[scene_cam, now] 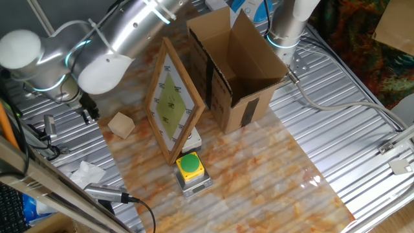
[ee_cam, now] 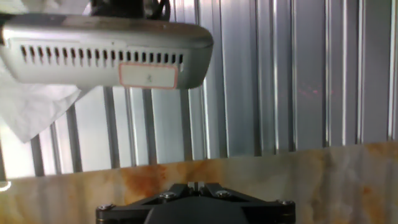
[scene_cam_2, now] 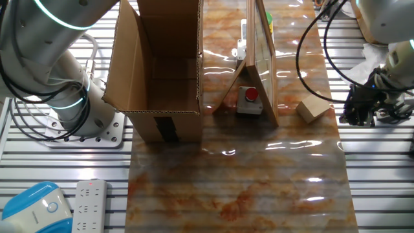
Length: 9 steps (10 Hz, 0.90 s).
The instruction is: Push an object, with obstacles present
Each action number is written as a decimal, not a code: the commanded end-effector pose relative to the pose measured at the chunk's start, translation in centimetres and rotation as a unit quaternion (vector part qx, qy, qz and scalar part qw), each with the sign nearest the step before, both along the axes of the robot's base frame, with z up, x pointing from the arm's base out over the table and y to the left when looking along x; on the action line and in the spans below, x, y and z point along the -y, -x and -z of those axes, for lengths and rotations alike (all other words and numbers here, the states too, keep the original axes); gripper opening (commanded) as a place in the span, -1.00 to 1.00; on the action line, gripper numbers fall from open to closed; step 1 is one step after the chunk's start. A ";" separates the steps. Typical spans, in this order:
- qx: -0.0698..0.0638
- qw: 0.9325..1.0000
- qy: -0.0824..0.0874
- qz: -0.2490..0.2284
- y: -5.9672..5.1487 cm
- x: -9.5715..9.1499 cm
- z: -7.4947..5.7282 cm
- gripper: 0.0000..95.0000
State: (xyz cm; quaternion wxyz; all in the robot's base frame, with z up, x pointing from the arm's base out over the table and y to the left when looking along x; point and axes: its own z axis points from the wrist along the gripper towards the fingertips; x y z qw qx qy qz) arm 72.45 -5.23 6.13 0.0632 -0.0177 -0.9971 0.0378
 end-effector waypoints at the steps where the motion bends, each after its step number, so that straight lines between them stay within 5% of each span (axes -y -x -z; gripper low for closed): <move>1: 0.002 1.000 -0.005 0.002 -0.1 0.3 0.3 -1.00; 9: 0.020 0.999 -0.037 0.016 0.6 1.9 1.6 -1.00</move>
